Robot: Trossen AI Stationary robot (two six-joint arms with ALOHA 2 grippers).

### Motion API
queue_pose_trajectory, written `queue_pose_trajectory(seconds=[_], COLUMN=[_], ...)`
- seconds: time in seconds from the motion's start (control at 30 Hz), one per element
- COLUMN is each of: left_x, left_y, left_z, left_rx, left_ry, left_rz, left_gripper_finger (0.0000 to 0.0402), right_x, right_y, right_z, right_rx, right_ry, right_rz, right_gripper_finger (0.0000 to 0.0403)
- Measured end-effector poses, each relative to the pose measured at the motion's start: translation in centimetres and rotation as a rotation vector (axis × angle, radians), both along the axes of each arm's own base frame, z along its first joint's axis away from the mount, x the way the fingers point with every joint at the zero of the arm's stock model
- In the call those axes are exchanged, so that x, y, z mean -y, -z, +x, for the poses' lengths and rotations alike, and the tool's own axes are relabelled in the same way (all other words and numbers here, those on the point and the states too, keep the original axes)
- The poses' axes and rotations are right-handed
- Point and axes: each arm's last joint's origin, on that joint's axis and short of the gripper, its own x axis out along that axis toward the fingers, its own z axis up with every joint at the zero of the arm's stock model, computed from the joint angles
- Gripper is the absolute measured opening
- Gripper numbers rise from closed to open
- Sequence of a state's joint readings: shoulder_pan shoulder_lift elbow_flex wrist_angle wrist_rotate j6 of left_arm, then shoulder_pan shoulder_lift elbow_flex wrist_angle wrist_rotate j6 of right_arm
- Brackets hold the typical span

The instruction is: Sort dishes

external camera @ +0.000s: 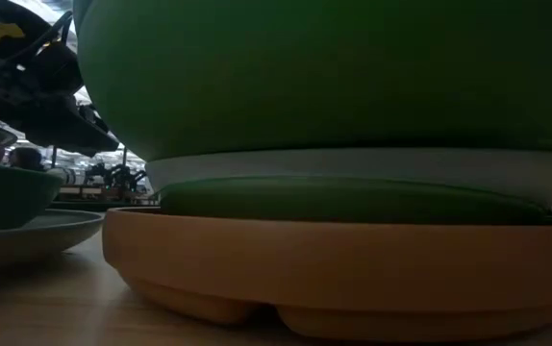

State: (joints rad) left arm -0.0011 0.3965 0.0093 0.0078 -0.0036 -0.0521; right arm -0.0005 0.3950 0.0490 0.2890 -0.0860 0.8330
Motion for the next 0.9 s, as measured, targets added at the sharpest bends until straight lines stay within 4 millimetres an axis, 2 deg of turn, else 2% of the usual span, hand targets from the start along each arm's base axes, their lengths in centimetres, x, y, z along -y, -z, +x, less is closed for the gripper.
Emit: queue_pose_trajectory(seconds=[0.9], left_x=[0.00], left_y=[0.00], left_z=[0.00], left_rx=[0.000], left_ry=[0.000], left_rz=[0.000], left_gripper_finger=[0.0000], right_x=[0.00], right_y=[-0.20], right_z=[0.02], right_rx=[0.031], right_ry=[0.000], right_rz=[-0.003], right_gripper_finger=[0.0044])
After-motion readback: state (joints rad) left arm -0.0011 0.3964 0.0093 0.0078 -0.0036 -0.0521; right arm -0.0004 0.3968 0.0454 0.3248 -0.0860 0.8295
